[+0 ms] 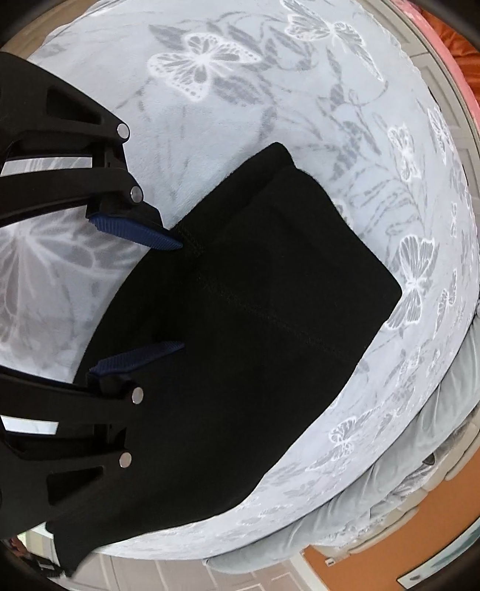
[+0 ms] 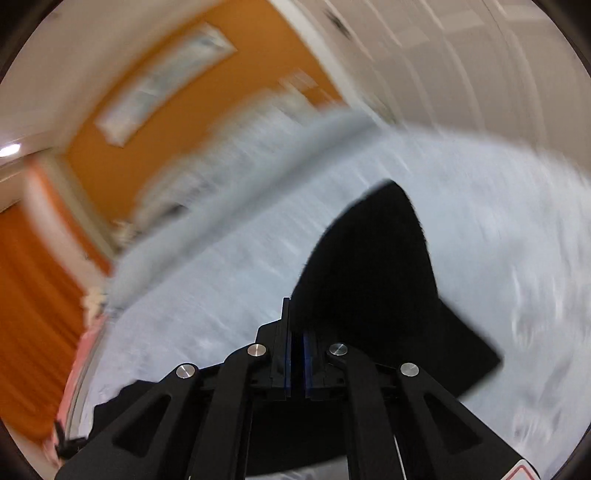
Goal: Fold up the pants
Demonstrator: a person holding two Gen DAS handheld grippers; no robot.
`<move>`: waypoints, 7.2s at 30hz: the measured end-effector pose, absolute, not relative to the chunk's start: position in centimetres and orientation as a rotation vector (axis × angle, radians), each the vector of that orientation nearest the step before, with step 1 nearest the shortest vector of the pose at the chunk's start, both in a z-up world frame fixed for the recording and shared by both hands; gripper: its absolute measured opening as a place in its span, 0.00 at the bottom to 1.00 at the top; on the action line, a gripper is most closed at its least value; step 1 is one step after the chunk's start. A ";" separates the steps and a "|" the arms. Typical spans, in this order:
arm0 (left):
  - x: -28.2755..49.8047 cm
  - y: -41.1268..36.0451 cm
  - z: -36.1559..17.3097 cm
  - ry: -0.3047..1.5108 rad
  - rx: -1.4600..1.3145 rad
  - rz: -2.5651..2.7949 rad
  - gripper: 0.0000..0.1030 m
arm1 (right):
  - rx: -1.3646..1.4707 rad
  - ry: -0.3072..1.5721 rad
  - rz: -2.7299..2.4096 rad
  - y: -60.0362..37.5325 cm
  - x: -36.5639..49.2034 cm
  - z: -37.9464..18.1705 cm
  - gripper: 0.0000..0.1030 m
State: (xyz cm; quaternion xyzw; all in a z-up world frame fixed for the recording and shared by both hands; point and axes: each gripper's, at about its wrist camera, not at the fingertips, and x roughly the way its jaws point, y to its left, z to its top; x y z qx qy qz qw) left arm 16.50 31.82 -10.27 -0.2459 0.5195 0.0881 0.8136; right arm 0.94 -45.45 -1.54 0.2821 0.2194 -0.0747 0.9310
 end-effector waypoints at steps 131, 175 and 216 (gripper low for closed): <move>17.1 17.2 -6.6 0.945 -0.202 0.212 0.82 | 0.365 0.856 -0.493 -50.9 1.0 -12.5 0.18; 10.2 39.3 -7.9 0.944 -0.812 0.352 0.88 | 0.207 0.863 0.317 -11.1 16.1 -8.3 0.16; 15.1 37.8 -12.4 0.972 -0.994 0.253 0.95 | -0.063 0.916 0.370 -3.2 15.1 -12.1 0.19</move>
